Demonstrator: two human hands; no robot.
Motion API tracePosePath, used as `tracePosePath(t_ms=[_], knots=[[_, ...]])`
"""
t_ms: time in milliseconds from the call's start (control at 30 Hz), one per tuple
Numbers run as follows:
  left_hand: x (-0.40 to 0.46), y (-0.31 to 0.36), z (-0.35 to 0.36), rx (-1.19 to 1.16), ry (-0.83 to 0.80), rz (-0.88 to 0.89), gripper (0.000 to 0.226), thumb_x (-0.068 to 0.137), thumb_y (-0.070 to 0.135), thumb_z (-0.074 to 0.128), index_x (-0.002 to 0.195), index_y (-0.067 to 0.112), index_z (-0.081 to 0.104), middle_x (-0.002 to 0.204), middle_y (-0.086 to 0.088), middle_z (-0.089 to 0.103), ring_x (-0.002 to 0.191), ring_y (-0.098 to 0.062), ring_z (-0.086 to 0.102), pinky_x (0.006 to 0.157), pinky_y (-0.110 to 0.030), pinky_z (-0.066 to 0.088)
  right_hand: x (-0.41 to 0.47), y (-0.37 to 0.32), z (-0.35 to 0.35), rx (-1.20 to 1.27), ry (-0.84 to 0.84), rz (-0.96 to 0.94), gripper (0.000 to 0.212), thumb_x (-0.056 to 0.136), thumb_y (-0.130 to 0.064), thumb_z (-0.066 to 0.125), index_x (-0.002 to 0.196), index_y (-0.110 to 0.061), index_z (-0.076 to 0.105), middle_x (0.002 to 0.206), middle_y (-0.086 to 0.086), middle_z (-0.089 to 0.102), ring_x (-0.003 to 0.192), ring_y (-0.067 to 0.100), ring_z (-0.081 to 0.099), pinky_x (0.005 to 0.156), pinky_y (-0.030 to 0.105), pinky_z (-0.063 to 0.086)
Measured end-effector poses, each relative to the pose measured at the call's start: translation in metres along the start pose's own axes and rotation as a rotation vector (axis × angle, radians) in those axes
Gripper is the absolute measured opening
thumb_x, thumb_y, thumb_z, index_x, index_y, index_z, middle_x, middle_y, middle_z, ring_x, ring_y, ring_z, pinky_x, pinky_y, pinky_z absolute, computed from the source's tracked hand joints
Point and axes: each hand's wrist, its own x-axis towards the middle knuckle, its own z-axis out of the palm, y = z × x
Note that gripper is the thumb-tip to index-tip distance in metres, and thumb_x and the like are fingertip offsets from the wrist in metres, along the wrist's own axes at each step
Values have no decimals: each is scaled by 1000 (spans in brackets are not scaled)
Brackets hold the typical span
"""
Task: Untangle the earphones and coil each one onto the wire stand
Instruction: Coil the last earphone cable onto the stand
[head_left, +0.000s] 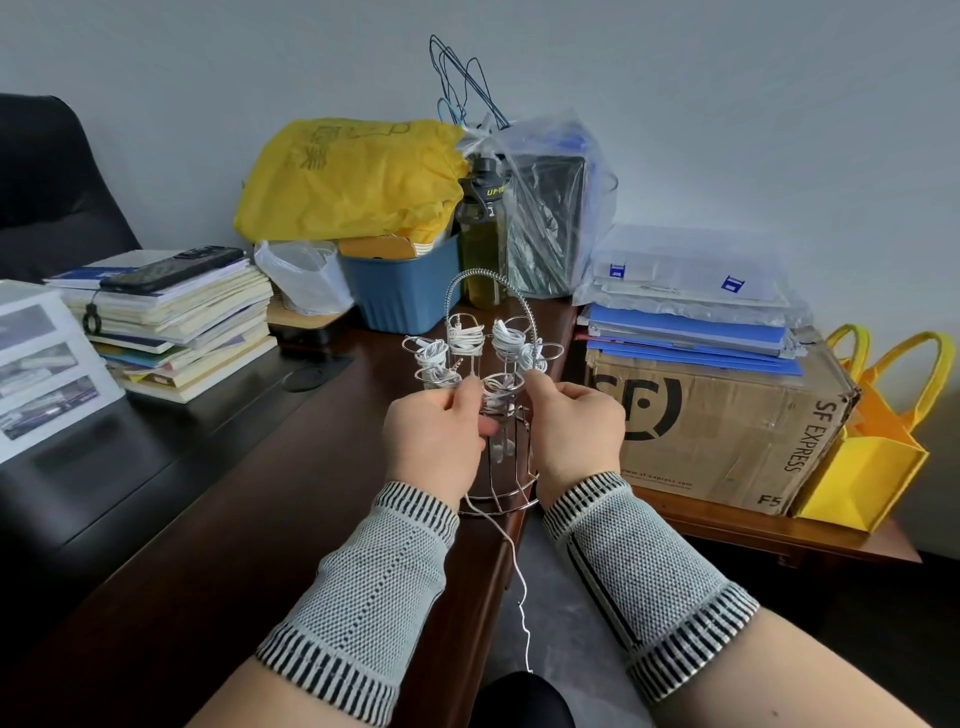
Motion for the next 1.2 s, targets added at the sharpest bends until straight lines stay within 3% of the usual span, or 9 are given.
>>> tracePosePath(t_ms=[167,333,533,633,700,767,833,1000,1200], knots=[[3,-2,0,-144,-26,-118,22,92,22,62,73,13,71,55,0,69,37,-2,48,50,-21,39,4,0,2,24,19,86,31,75,-30,72,54,-7,66,59,12,68,62,33,66,68,49,58],[-5,-10,-10,-290,-100,-188,15,92,18,62,81,13,71,74,2,75,68,-6,72,60,-19,51,5,3,2,111,-4,128,29,73,-26,76,53,-11,62,53,6,61,54,21,57,60,37,51],[-11,-16,-11,-313,-112,-161,19,90,6,60,74,10,69,83,-2,76,89,-15,72,74,-28,55,8,8,-3,110,-44,66,16,75,-17,74,64,-14,63,64,6,68,61,21,62,68,41,55],[-11,-18,-12,-339,-109,-134,35,91,6,59,58,17,66,91,-10,74,92,-20,71,80,-33,56,4,11,-9,-1,-58,-90,12,77,-9,70,69,-16,65,69,1,67,64,12,61,70,37,55],[-10,-21,-12,-303,-103,-93,41,89,13,62,48,20,65,90,-10,74,93,-22,69,82,-38,56,-3,15,-14,-112,-80,-308,18,81,-5,68,72,-20,64,72,-5,64,62,1,57,65,22,51],[-9,-22,-14,-221,-95,-39,31,79,23,64,48,22,65,86,-3,74,91,-20,67,87,-45,54,-10,19,-17,-234,-124,-620,25,81,-1,67,77,-25,63,79,-8,58,68,0,56,66,12,46],[-9,-21,-16,-152,-108,14,24,75,21,62,51,21,65,77,-1,73,83,-15,63,82,-40,52,-15,25,-15,-322,-206,-830,28,79,2,67,87,-24,69,84,-11,51,77,1,53,70,7,42],[-8,-16,-26,-7,-200,139,31,86,5,60,56,12,61,57,9,63,52,1,51,55,-14,40,-10,32,-9,-448,-236,-982,26,78,-4,72,98,-20,72,87,-6,49,82,12,50,70,14,40],[5,-15,-37,191,-324,247,19,88,13,62,70,16,70,70,-5,70,64,-19,60,66,-32,48,-6,30,-5,-470,-272,-1042,32,77,-6,73,104,-21,72,88,-8,44,83,11,47,71,19,43]])
